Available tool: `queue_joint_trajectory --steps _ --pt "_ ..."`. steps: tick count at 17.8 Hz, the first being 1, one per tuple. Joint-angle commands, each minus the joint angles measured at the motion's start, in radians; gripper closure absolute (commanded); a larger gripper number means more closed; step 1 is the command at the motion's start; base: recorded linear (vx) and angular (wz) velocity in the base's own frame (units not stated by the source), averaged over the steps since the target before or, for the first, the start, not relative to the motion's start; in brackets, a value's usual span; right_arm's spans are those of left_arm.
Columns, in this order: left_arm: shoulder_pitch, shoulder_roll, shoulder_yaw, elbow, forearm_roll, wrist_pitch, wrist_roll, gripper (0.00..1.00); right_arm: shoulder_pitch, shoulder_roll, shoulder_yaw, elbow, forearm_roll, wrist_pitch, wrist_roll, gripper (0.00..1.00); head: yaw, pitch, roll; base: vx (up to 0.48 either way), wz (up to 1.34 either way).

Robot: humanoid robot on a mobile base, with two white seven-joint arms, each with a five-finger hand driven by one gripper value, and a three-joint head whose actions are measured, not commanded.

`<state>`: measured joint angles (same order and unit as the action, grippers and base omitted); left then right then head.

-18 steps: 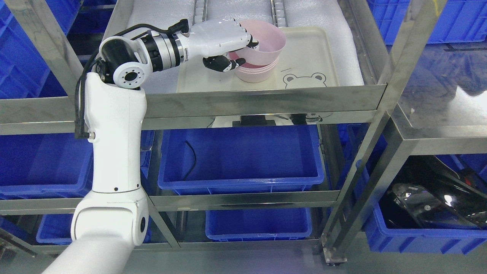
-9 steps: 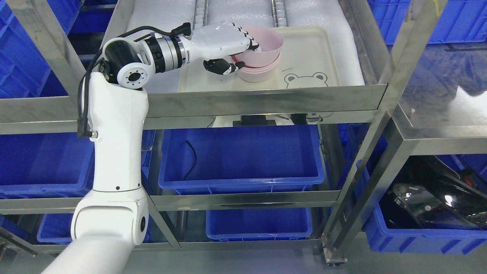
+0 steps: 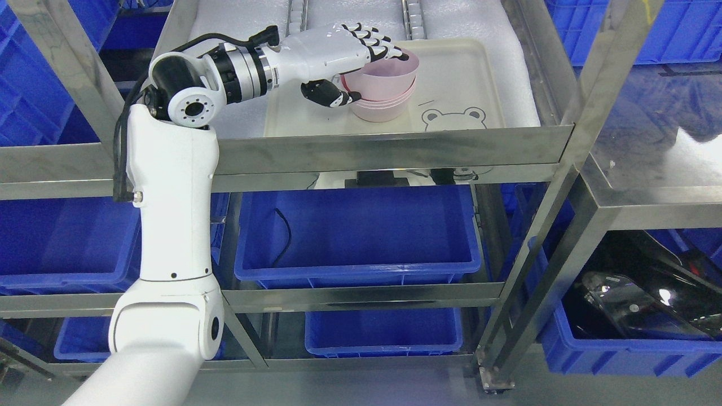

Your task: Stack pink IKEA bowl on shelf middle layer

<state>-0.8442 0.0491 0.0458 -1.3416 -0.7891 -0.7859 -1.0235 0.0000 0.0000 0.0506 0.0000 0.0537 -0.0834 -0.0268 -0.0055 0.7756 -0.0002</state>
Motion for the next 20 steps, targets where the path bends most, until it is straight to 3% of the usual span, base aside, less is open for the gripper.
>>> queue_joint_trajectory --steps 1,5,7,10,11,13,15,17,18,20 --pt "-0.009 0.069 0.034 0.028 0.172 0.001 -0.01 0.0 0.023 -0.017 0.0 -0.017 0.0 0.001 0.001 0.0 0.0 0.0 0.0 0.0 0.0" --pt "-0.007 0.086 0.031 0.05 0.281 0.01 -0.023 0.0 0.023 -0.017 0.0 -0.017 0.0 0.001 0.001 0.0 0.0 0.0 0.0 0.0 0.0" --pt "0.001 0.074 0.028 0.052 0.38 0.084 -0.023 0.0 0.023 -0.017 0.0 -0.017 0.0 0.001 0.001 0.0 0.0 0.0 0.0 0.0 0.0" --pt "0.019 -0.032 0.025 0.026 0.519 0.19 -0.01 0.0 0.023 -0.017 0.0 -0.017 0.0 0.001 0.001 0.0 0.0 0.0 0.0 0.0 0.0" --pt "0.049 -0.032 0.007 0.004 0.536 0.212 -0.003 0.0 0.023 -0.017 0.0 -0.017 0.0 0.001 0.001 0.0 0.0 0.0 0.0 0.0 0.0" --pt "0.13 -0.032 -0.161 -0.043 0.586 0.214 0.115 0.0 0.023 -0.017 0.0 -0.017 0.0 0.001 0.001 0.0 0.0 0.0 0.0 0.0 0.0" --pt "0.274 -0.032 -0.33 -0.129 0.61 0.2 0.183 0.0 0.023 -0.017 0.0 -0.017 0.0 0.001 0.001 0.0 0.0 0.0 0.0 0.0 0.0" --pt "0.416 -0.032 -0.426 -0.187 0.61 0.089 0.189 0.0 0.023 -0.017 0.0 -0.017 0.0 0.001 0.001 0.0 0.0 0.0 0.0 0.0 0.0" --pt "0.492 -0.032 -0.434 -0.195 0.61 0.017 0.187 0.0 0.023 -0.017 0.0 -0.017 0.0 0.001 0.001 0.0 0.0 0.0 0.0 0.0 0.0" --pt "0.601 -0.032 -0.428 -0.198 0.61 0.001 0.187 0.0 0.023 -0.017 0.0 -0.017 0.0 0.001 0.001 0.0 0.0 0.0 0.0 0.0 0.0"
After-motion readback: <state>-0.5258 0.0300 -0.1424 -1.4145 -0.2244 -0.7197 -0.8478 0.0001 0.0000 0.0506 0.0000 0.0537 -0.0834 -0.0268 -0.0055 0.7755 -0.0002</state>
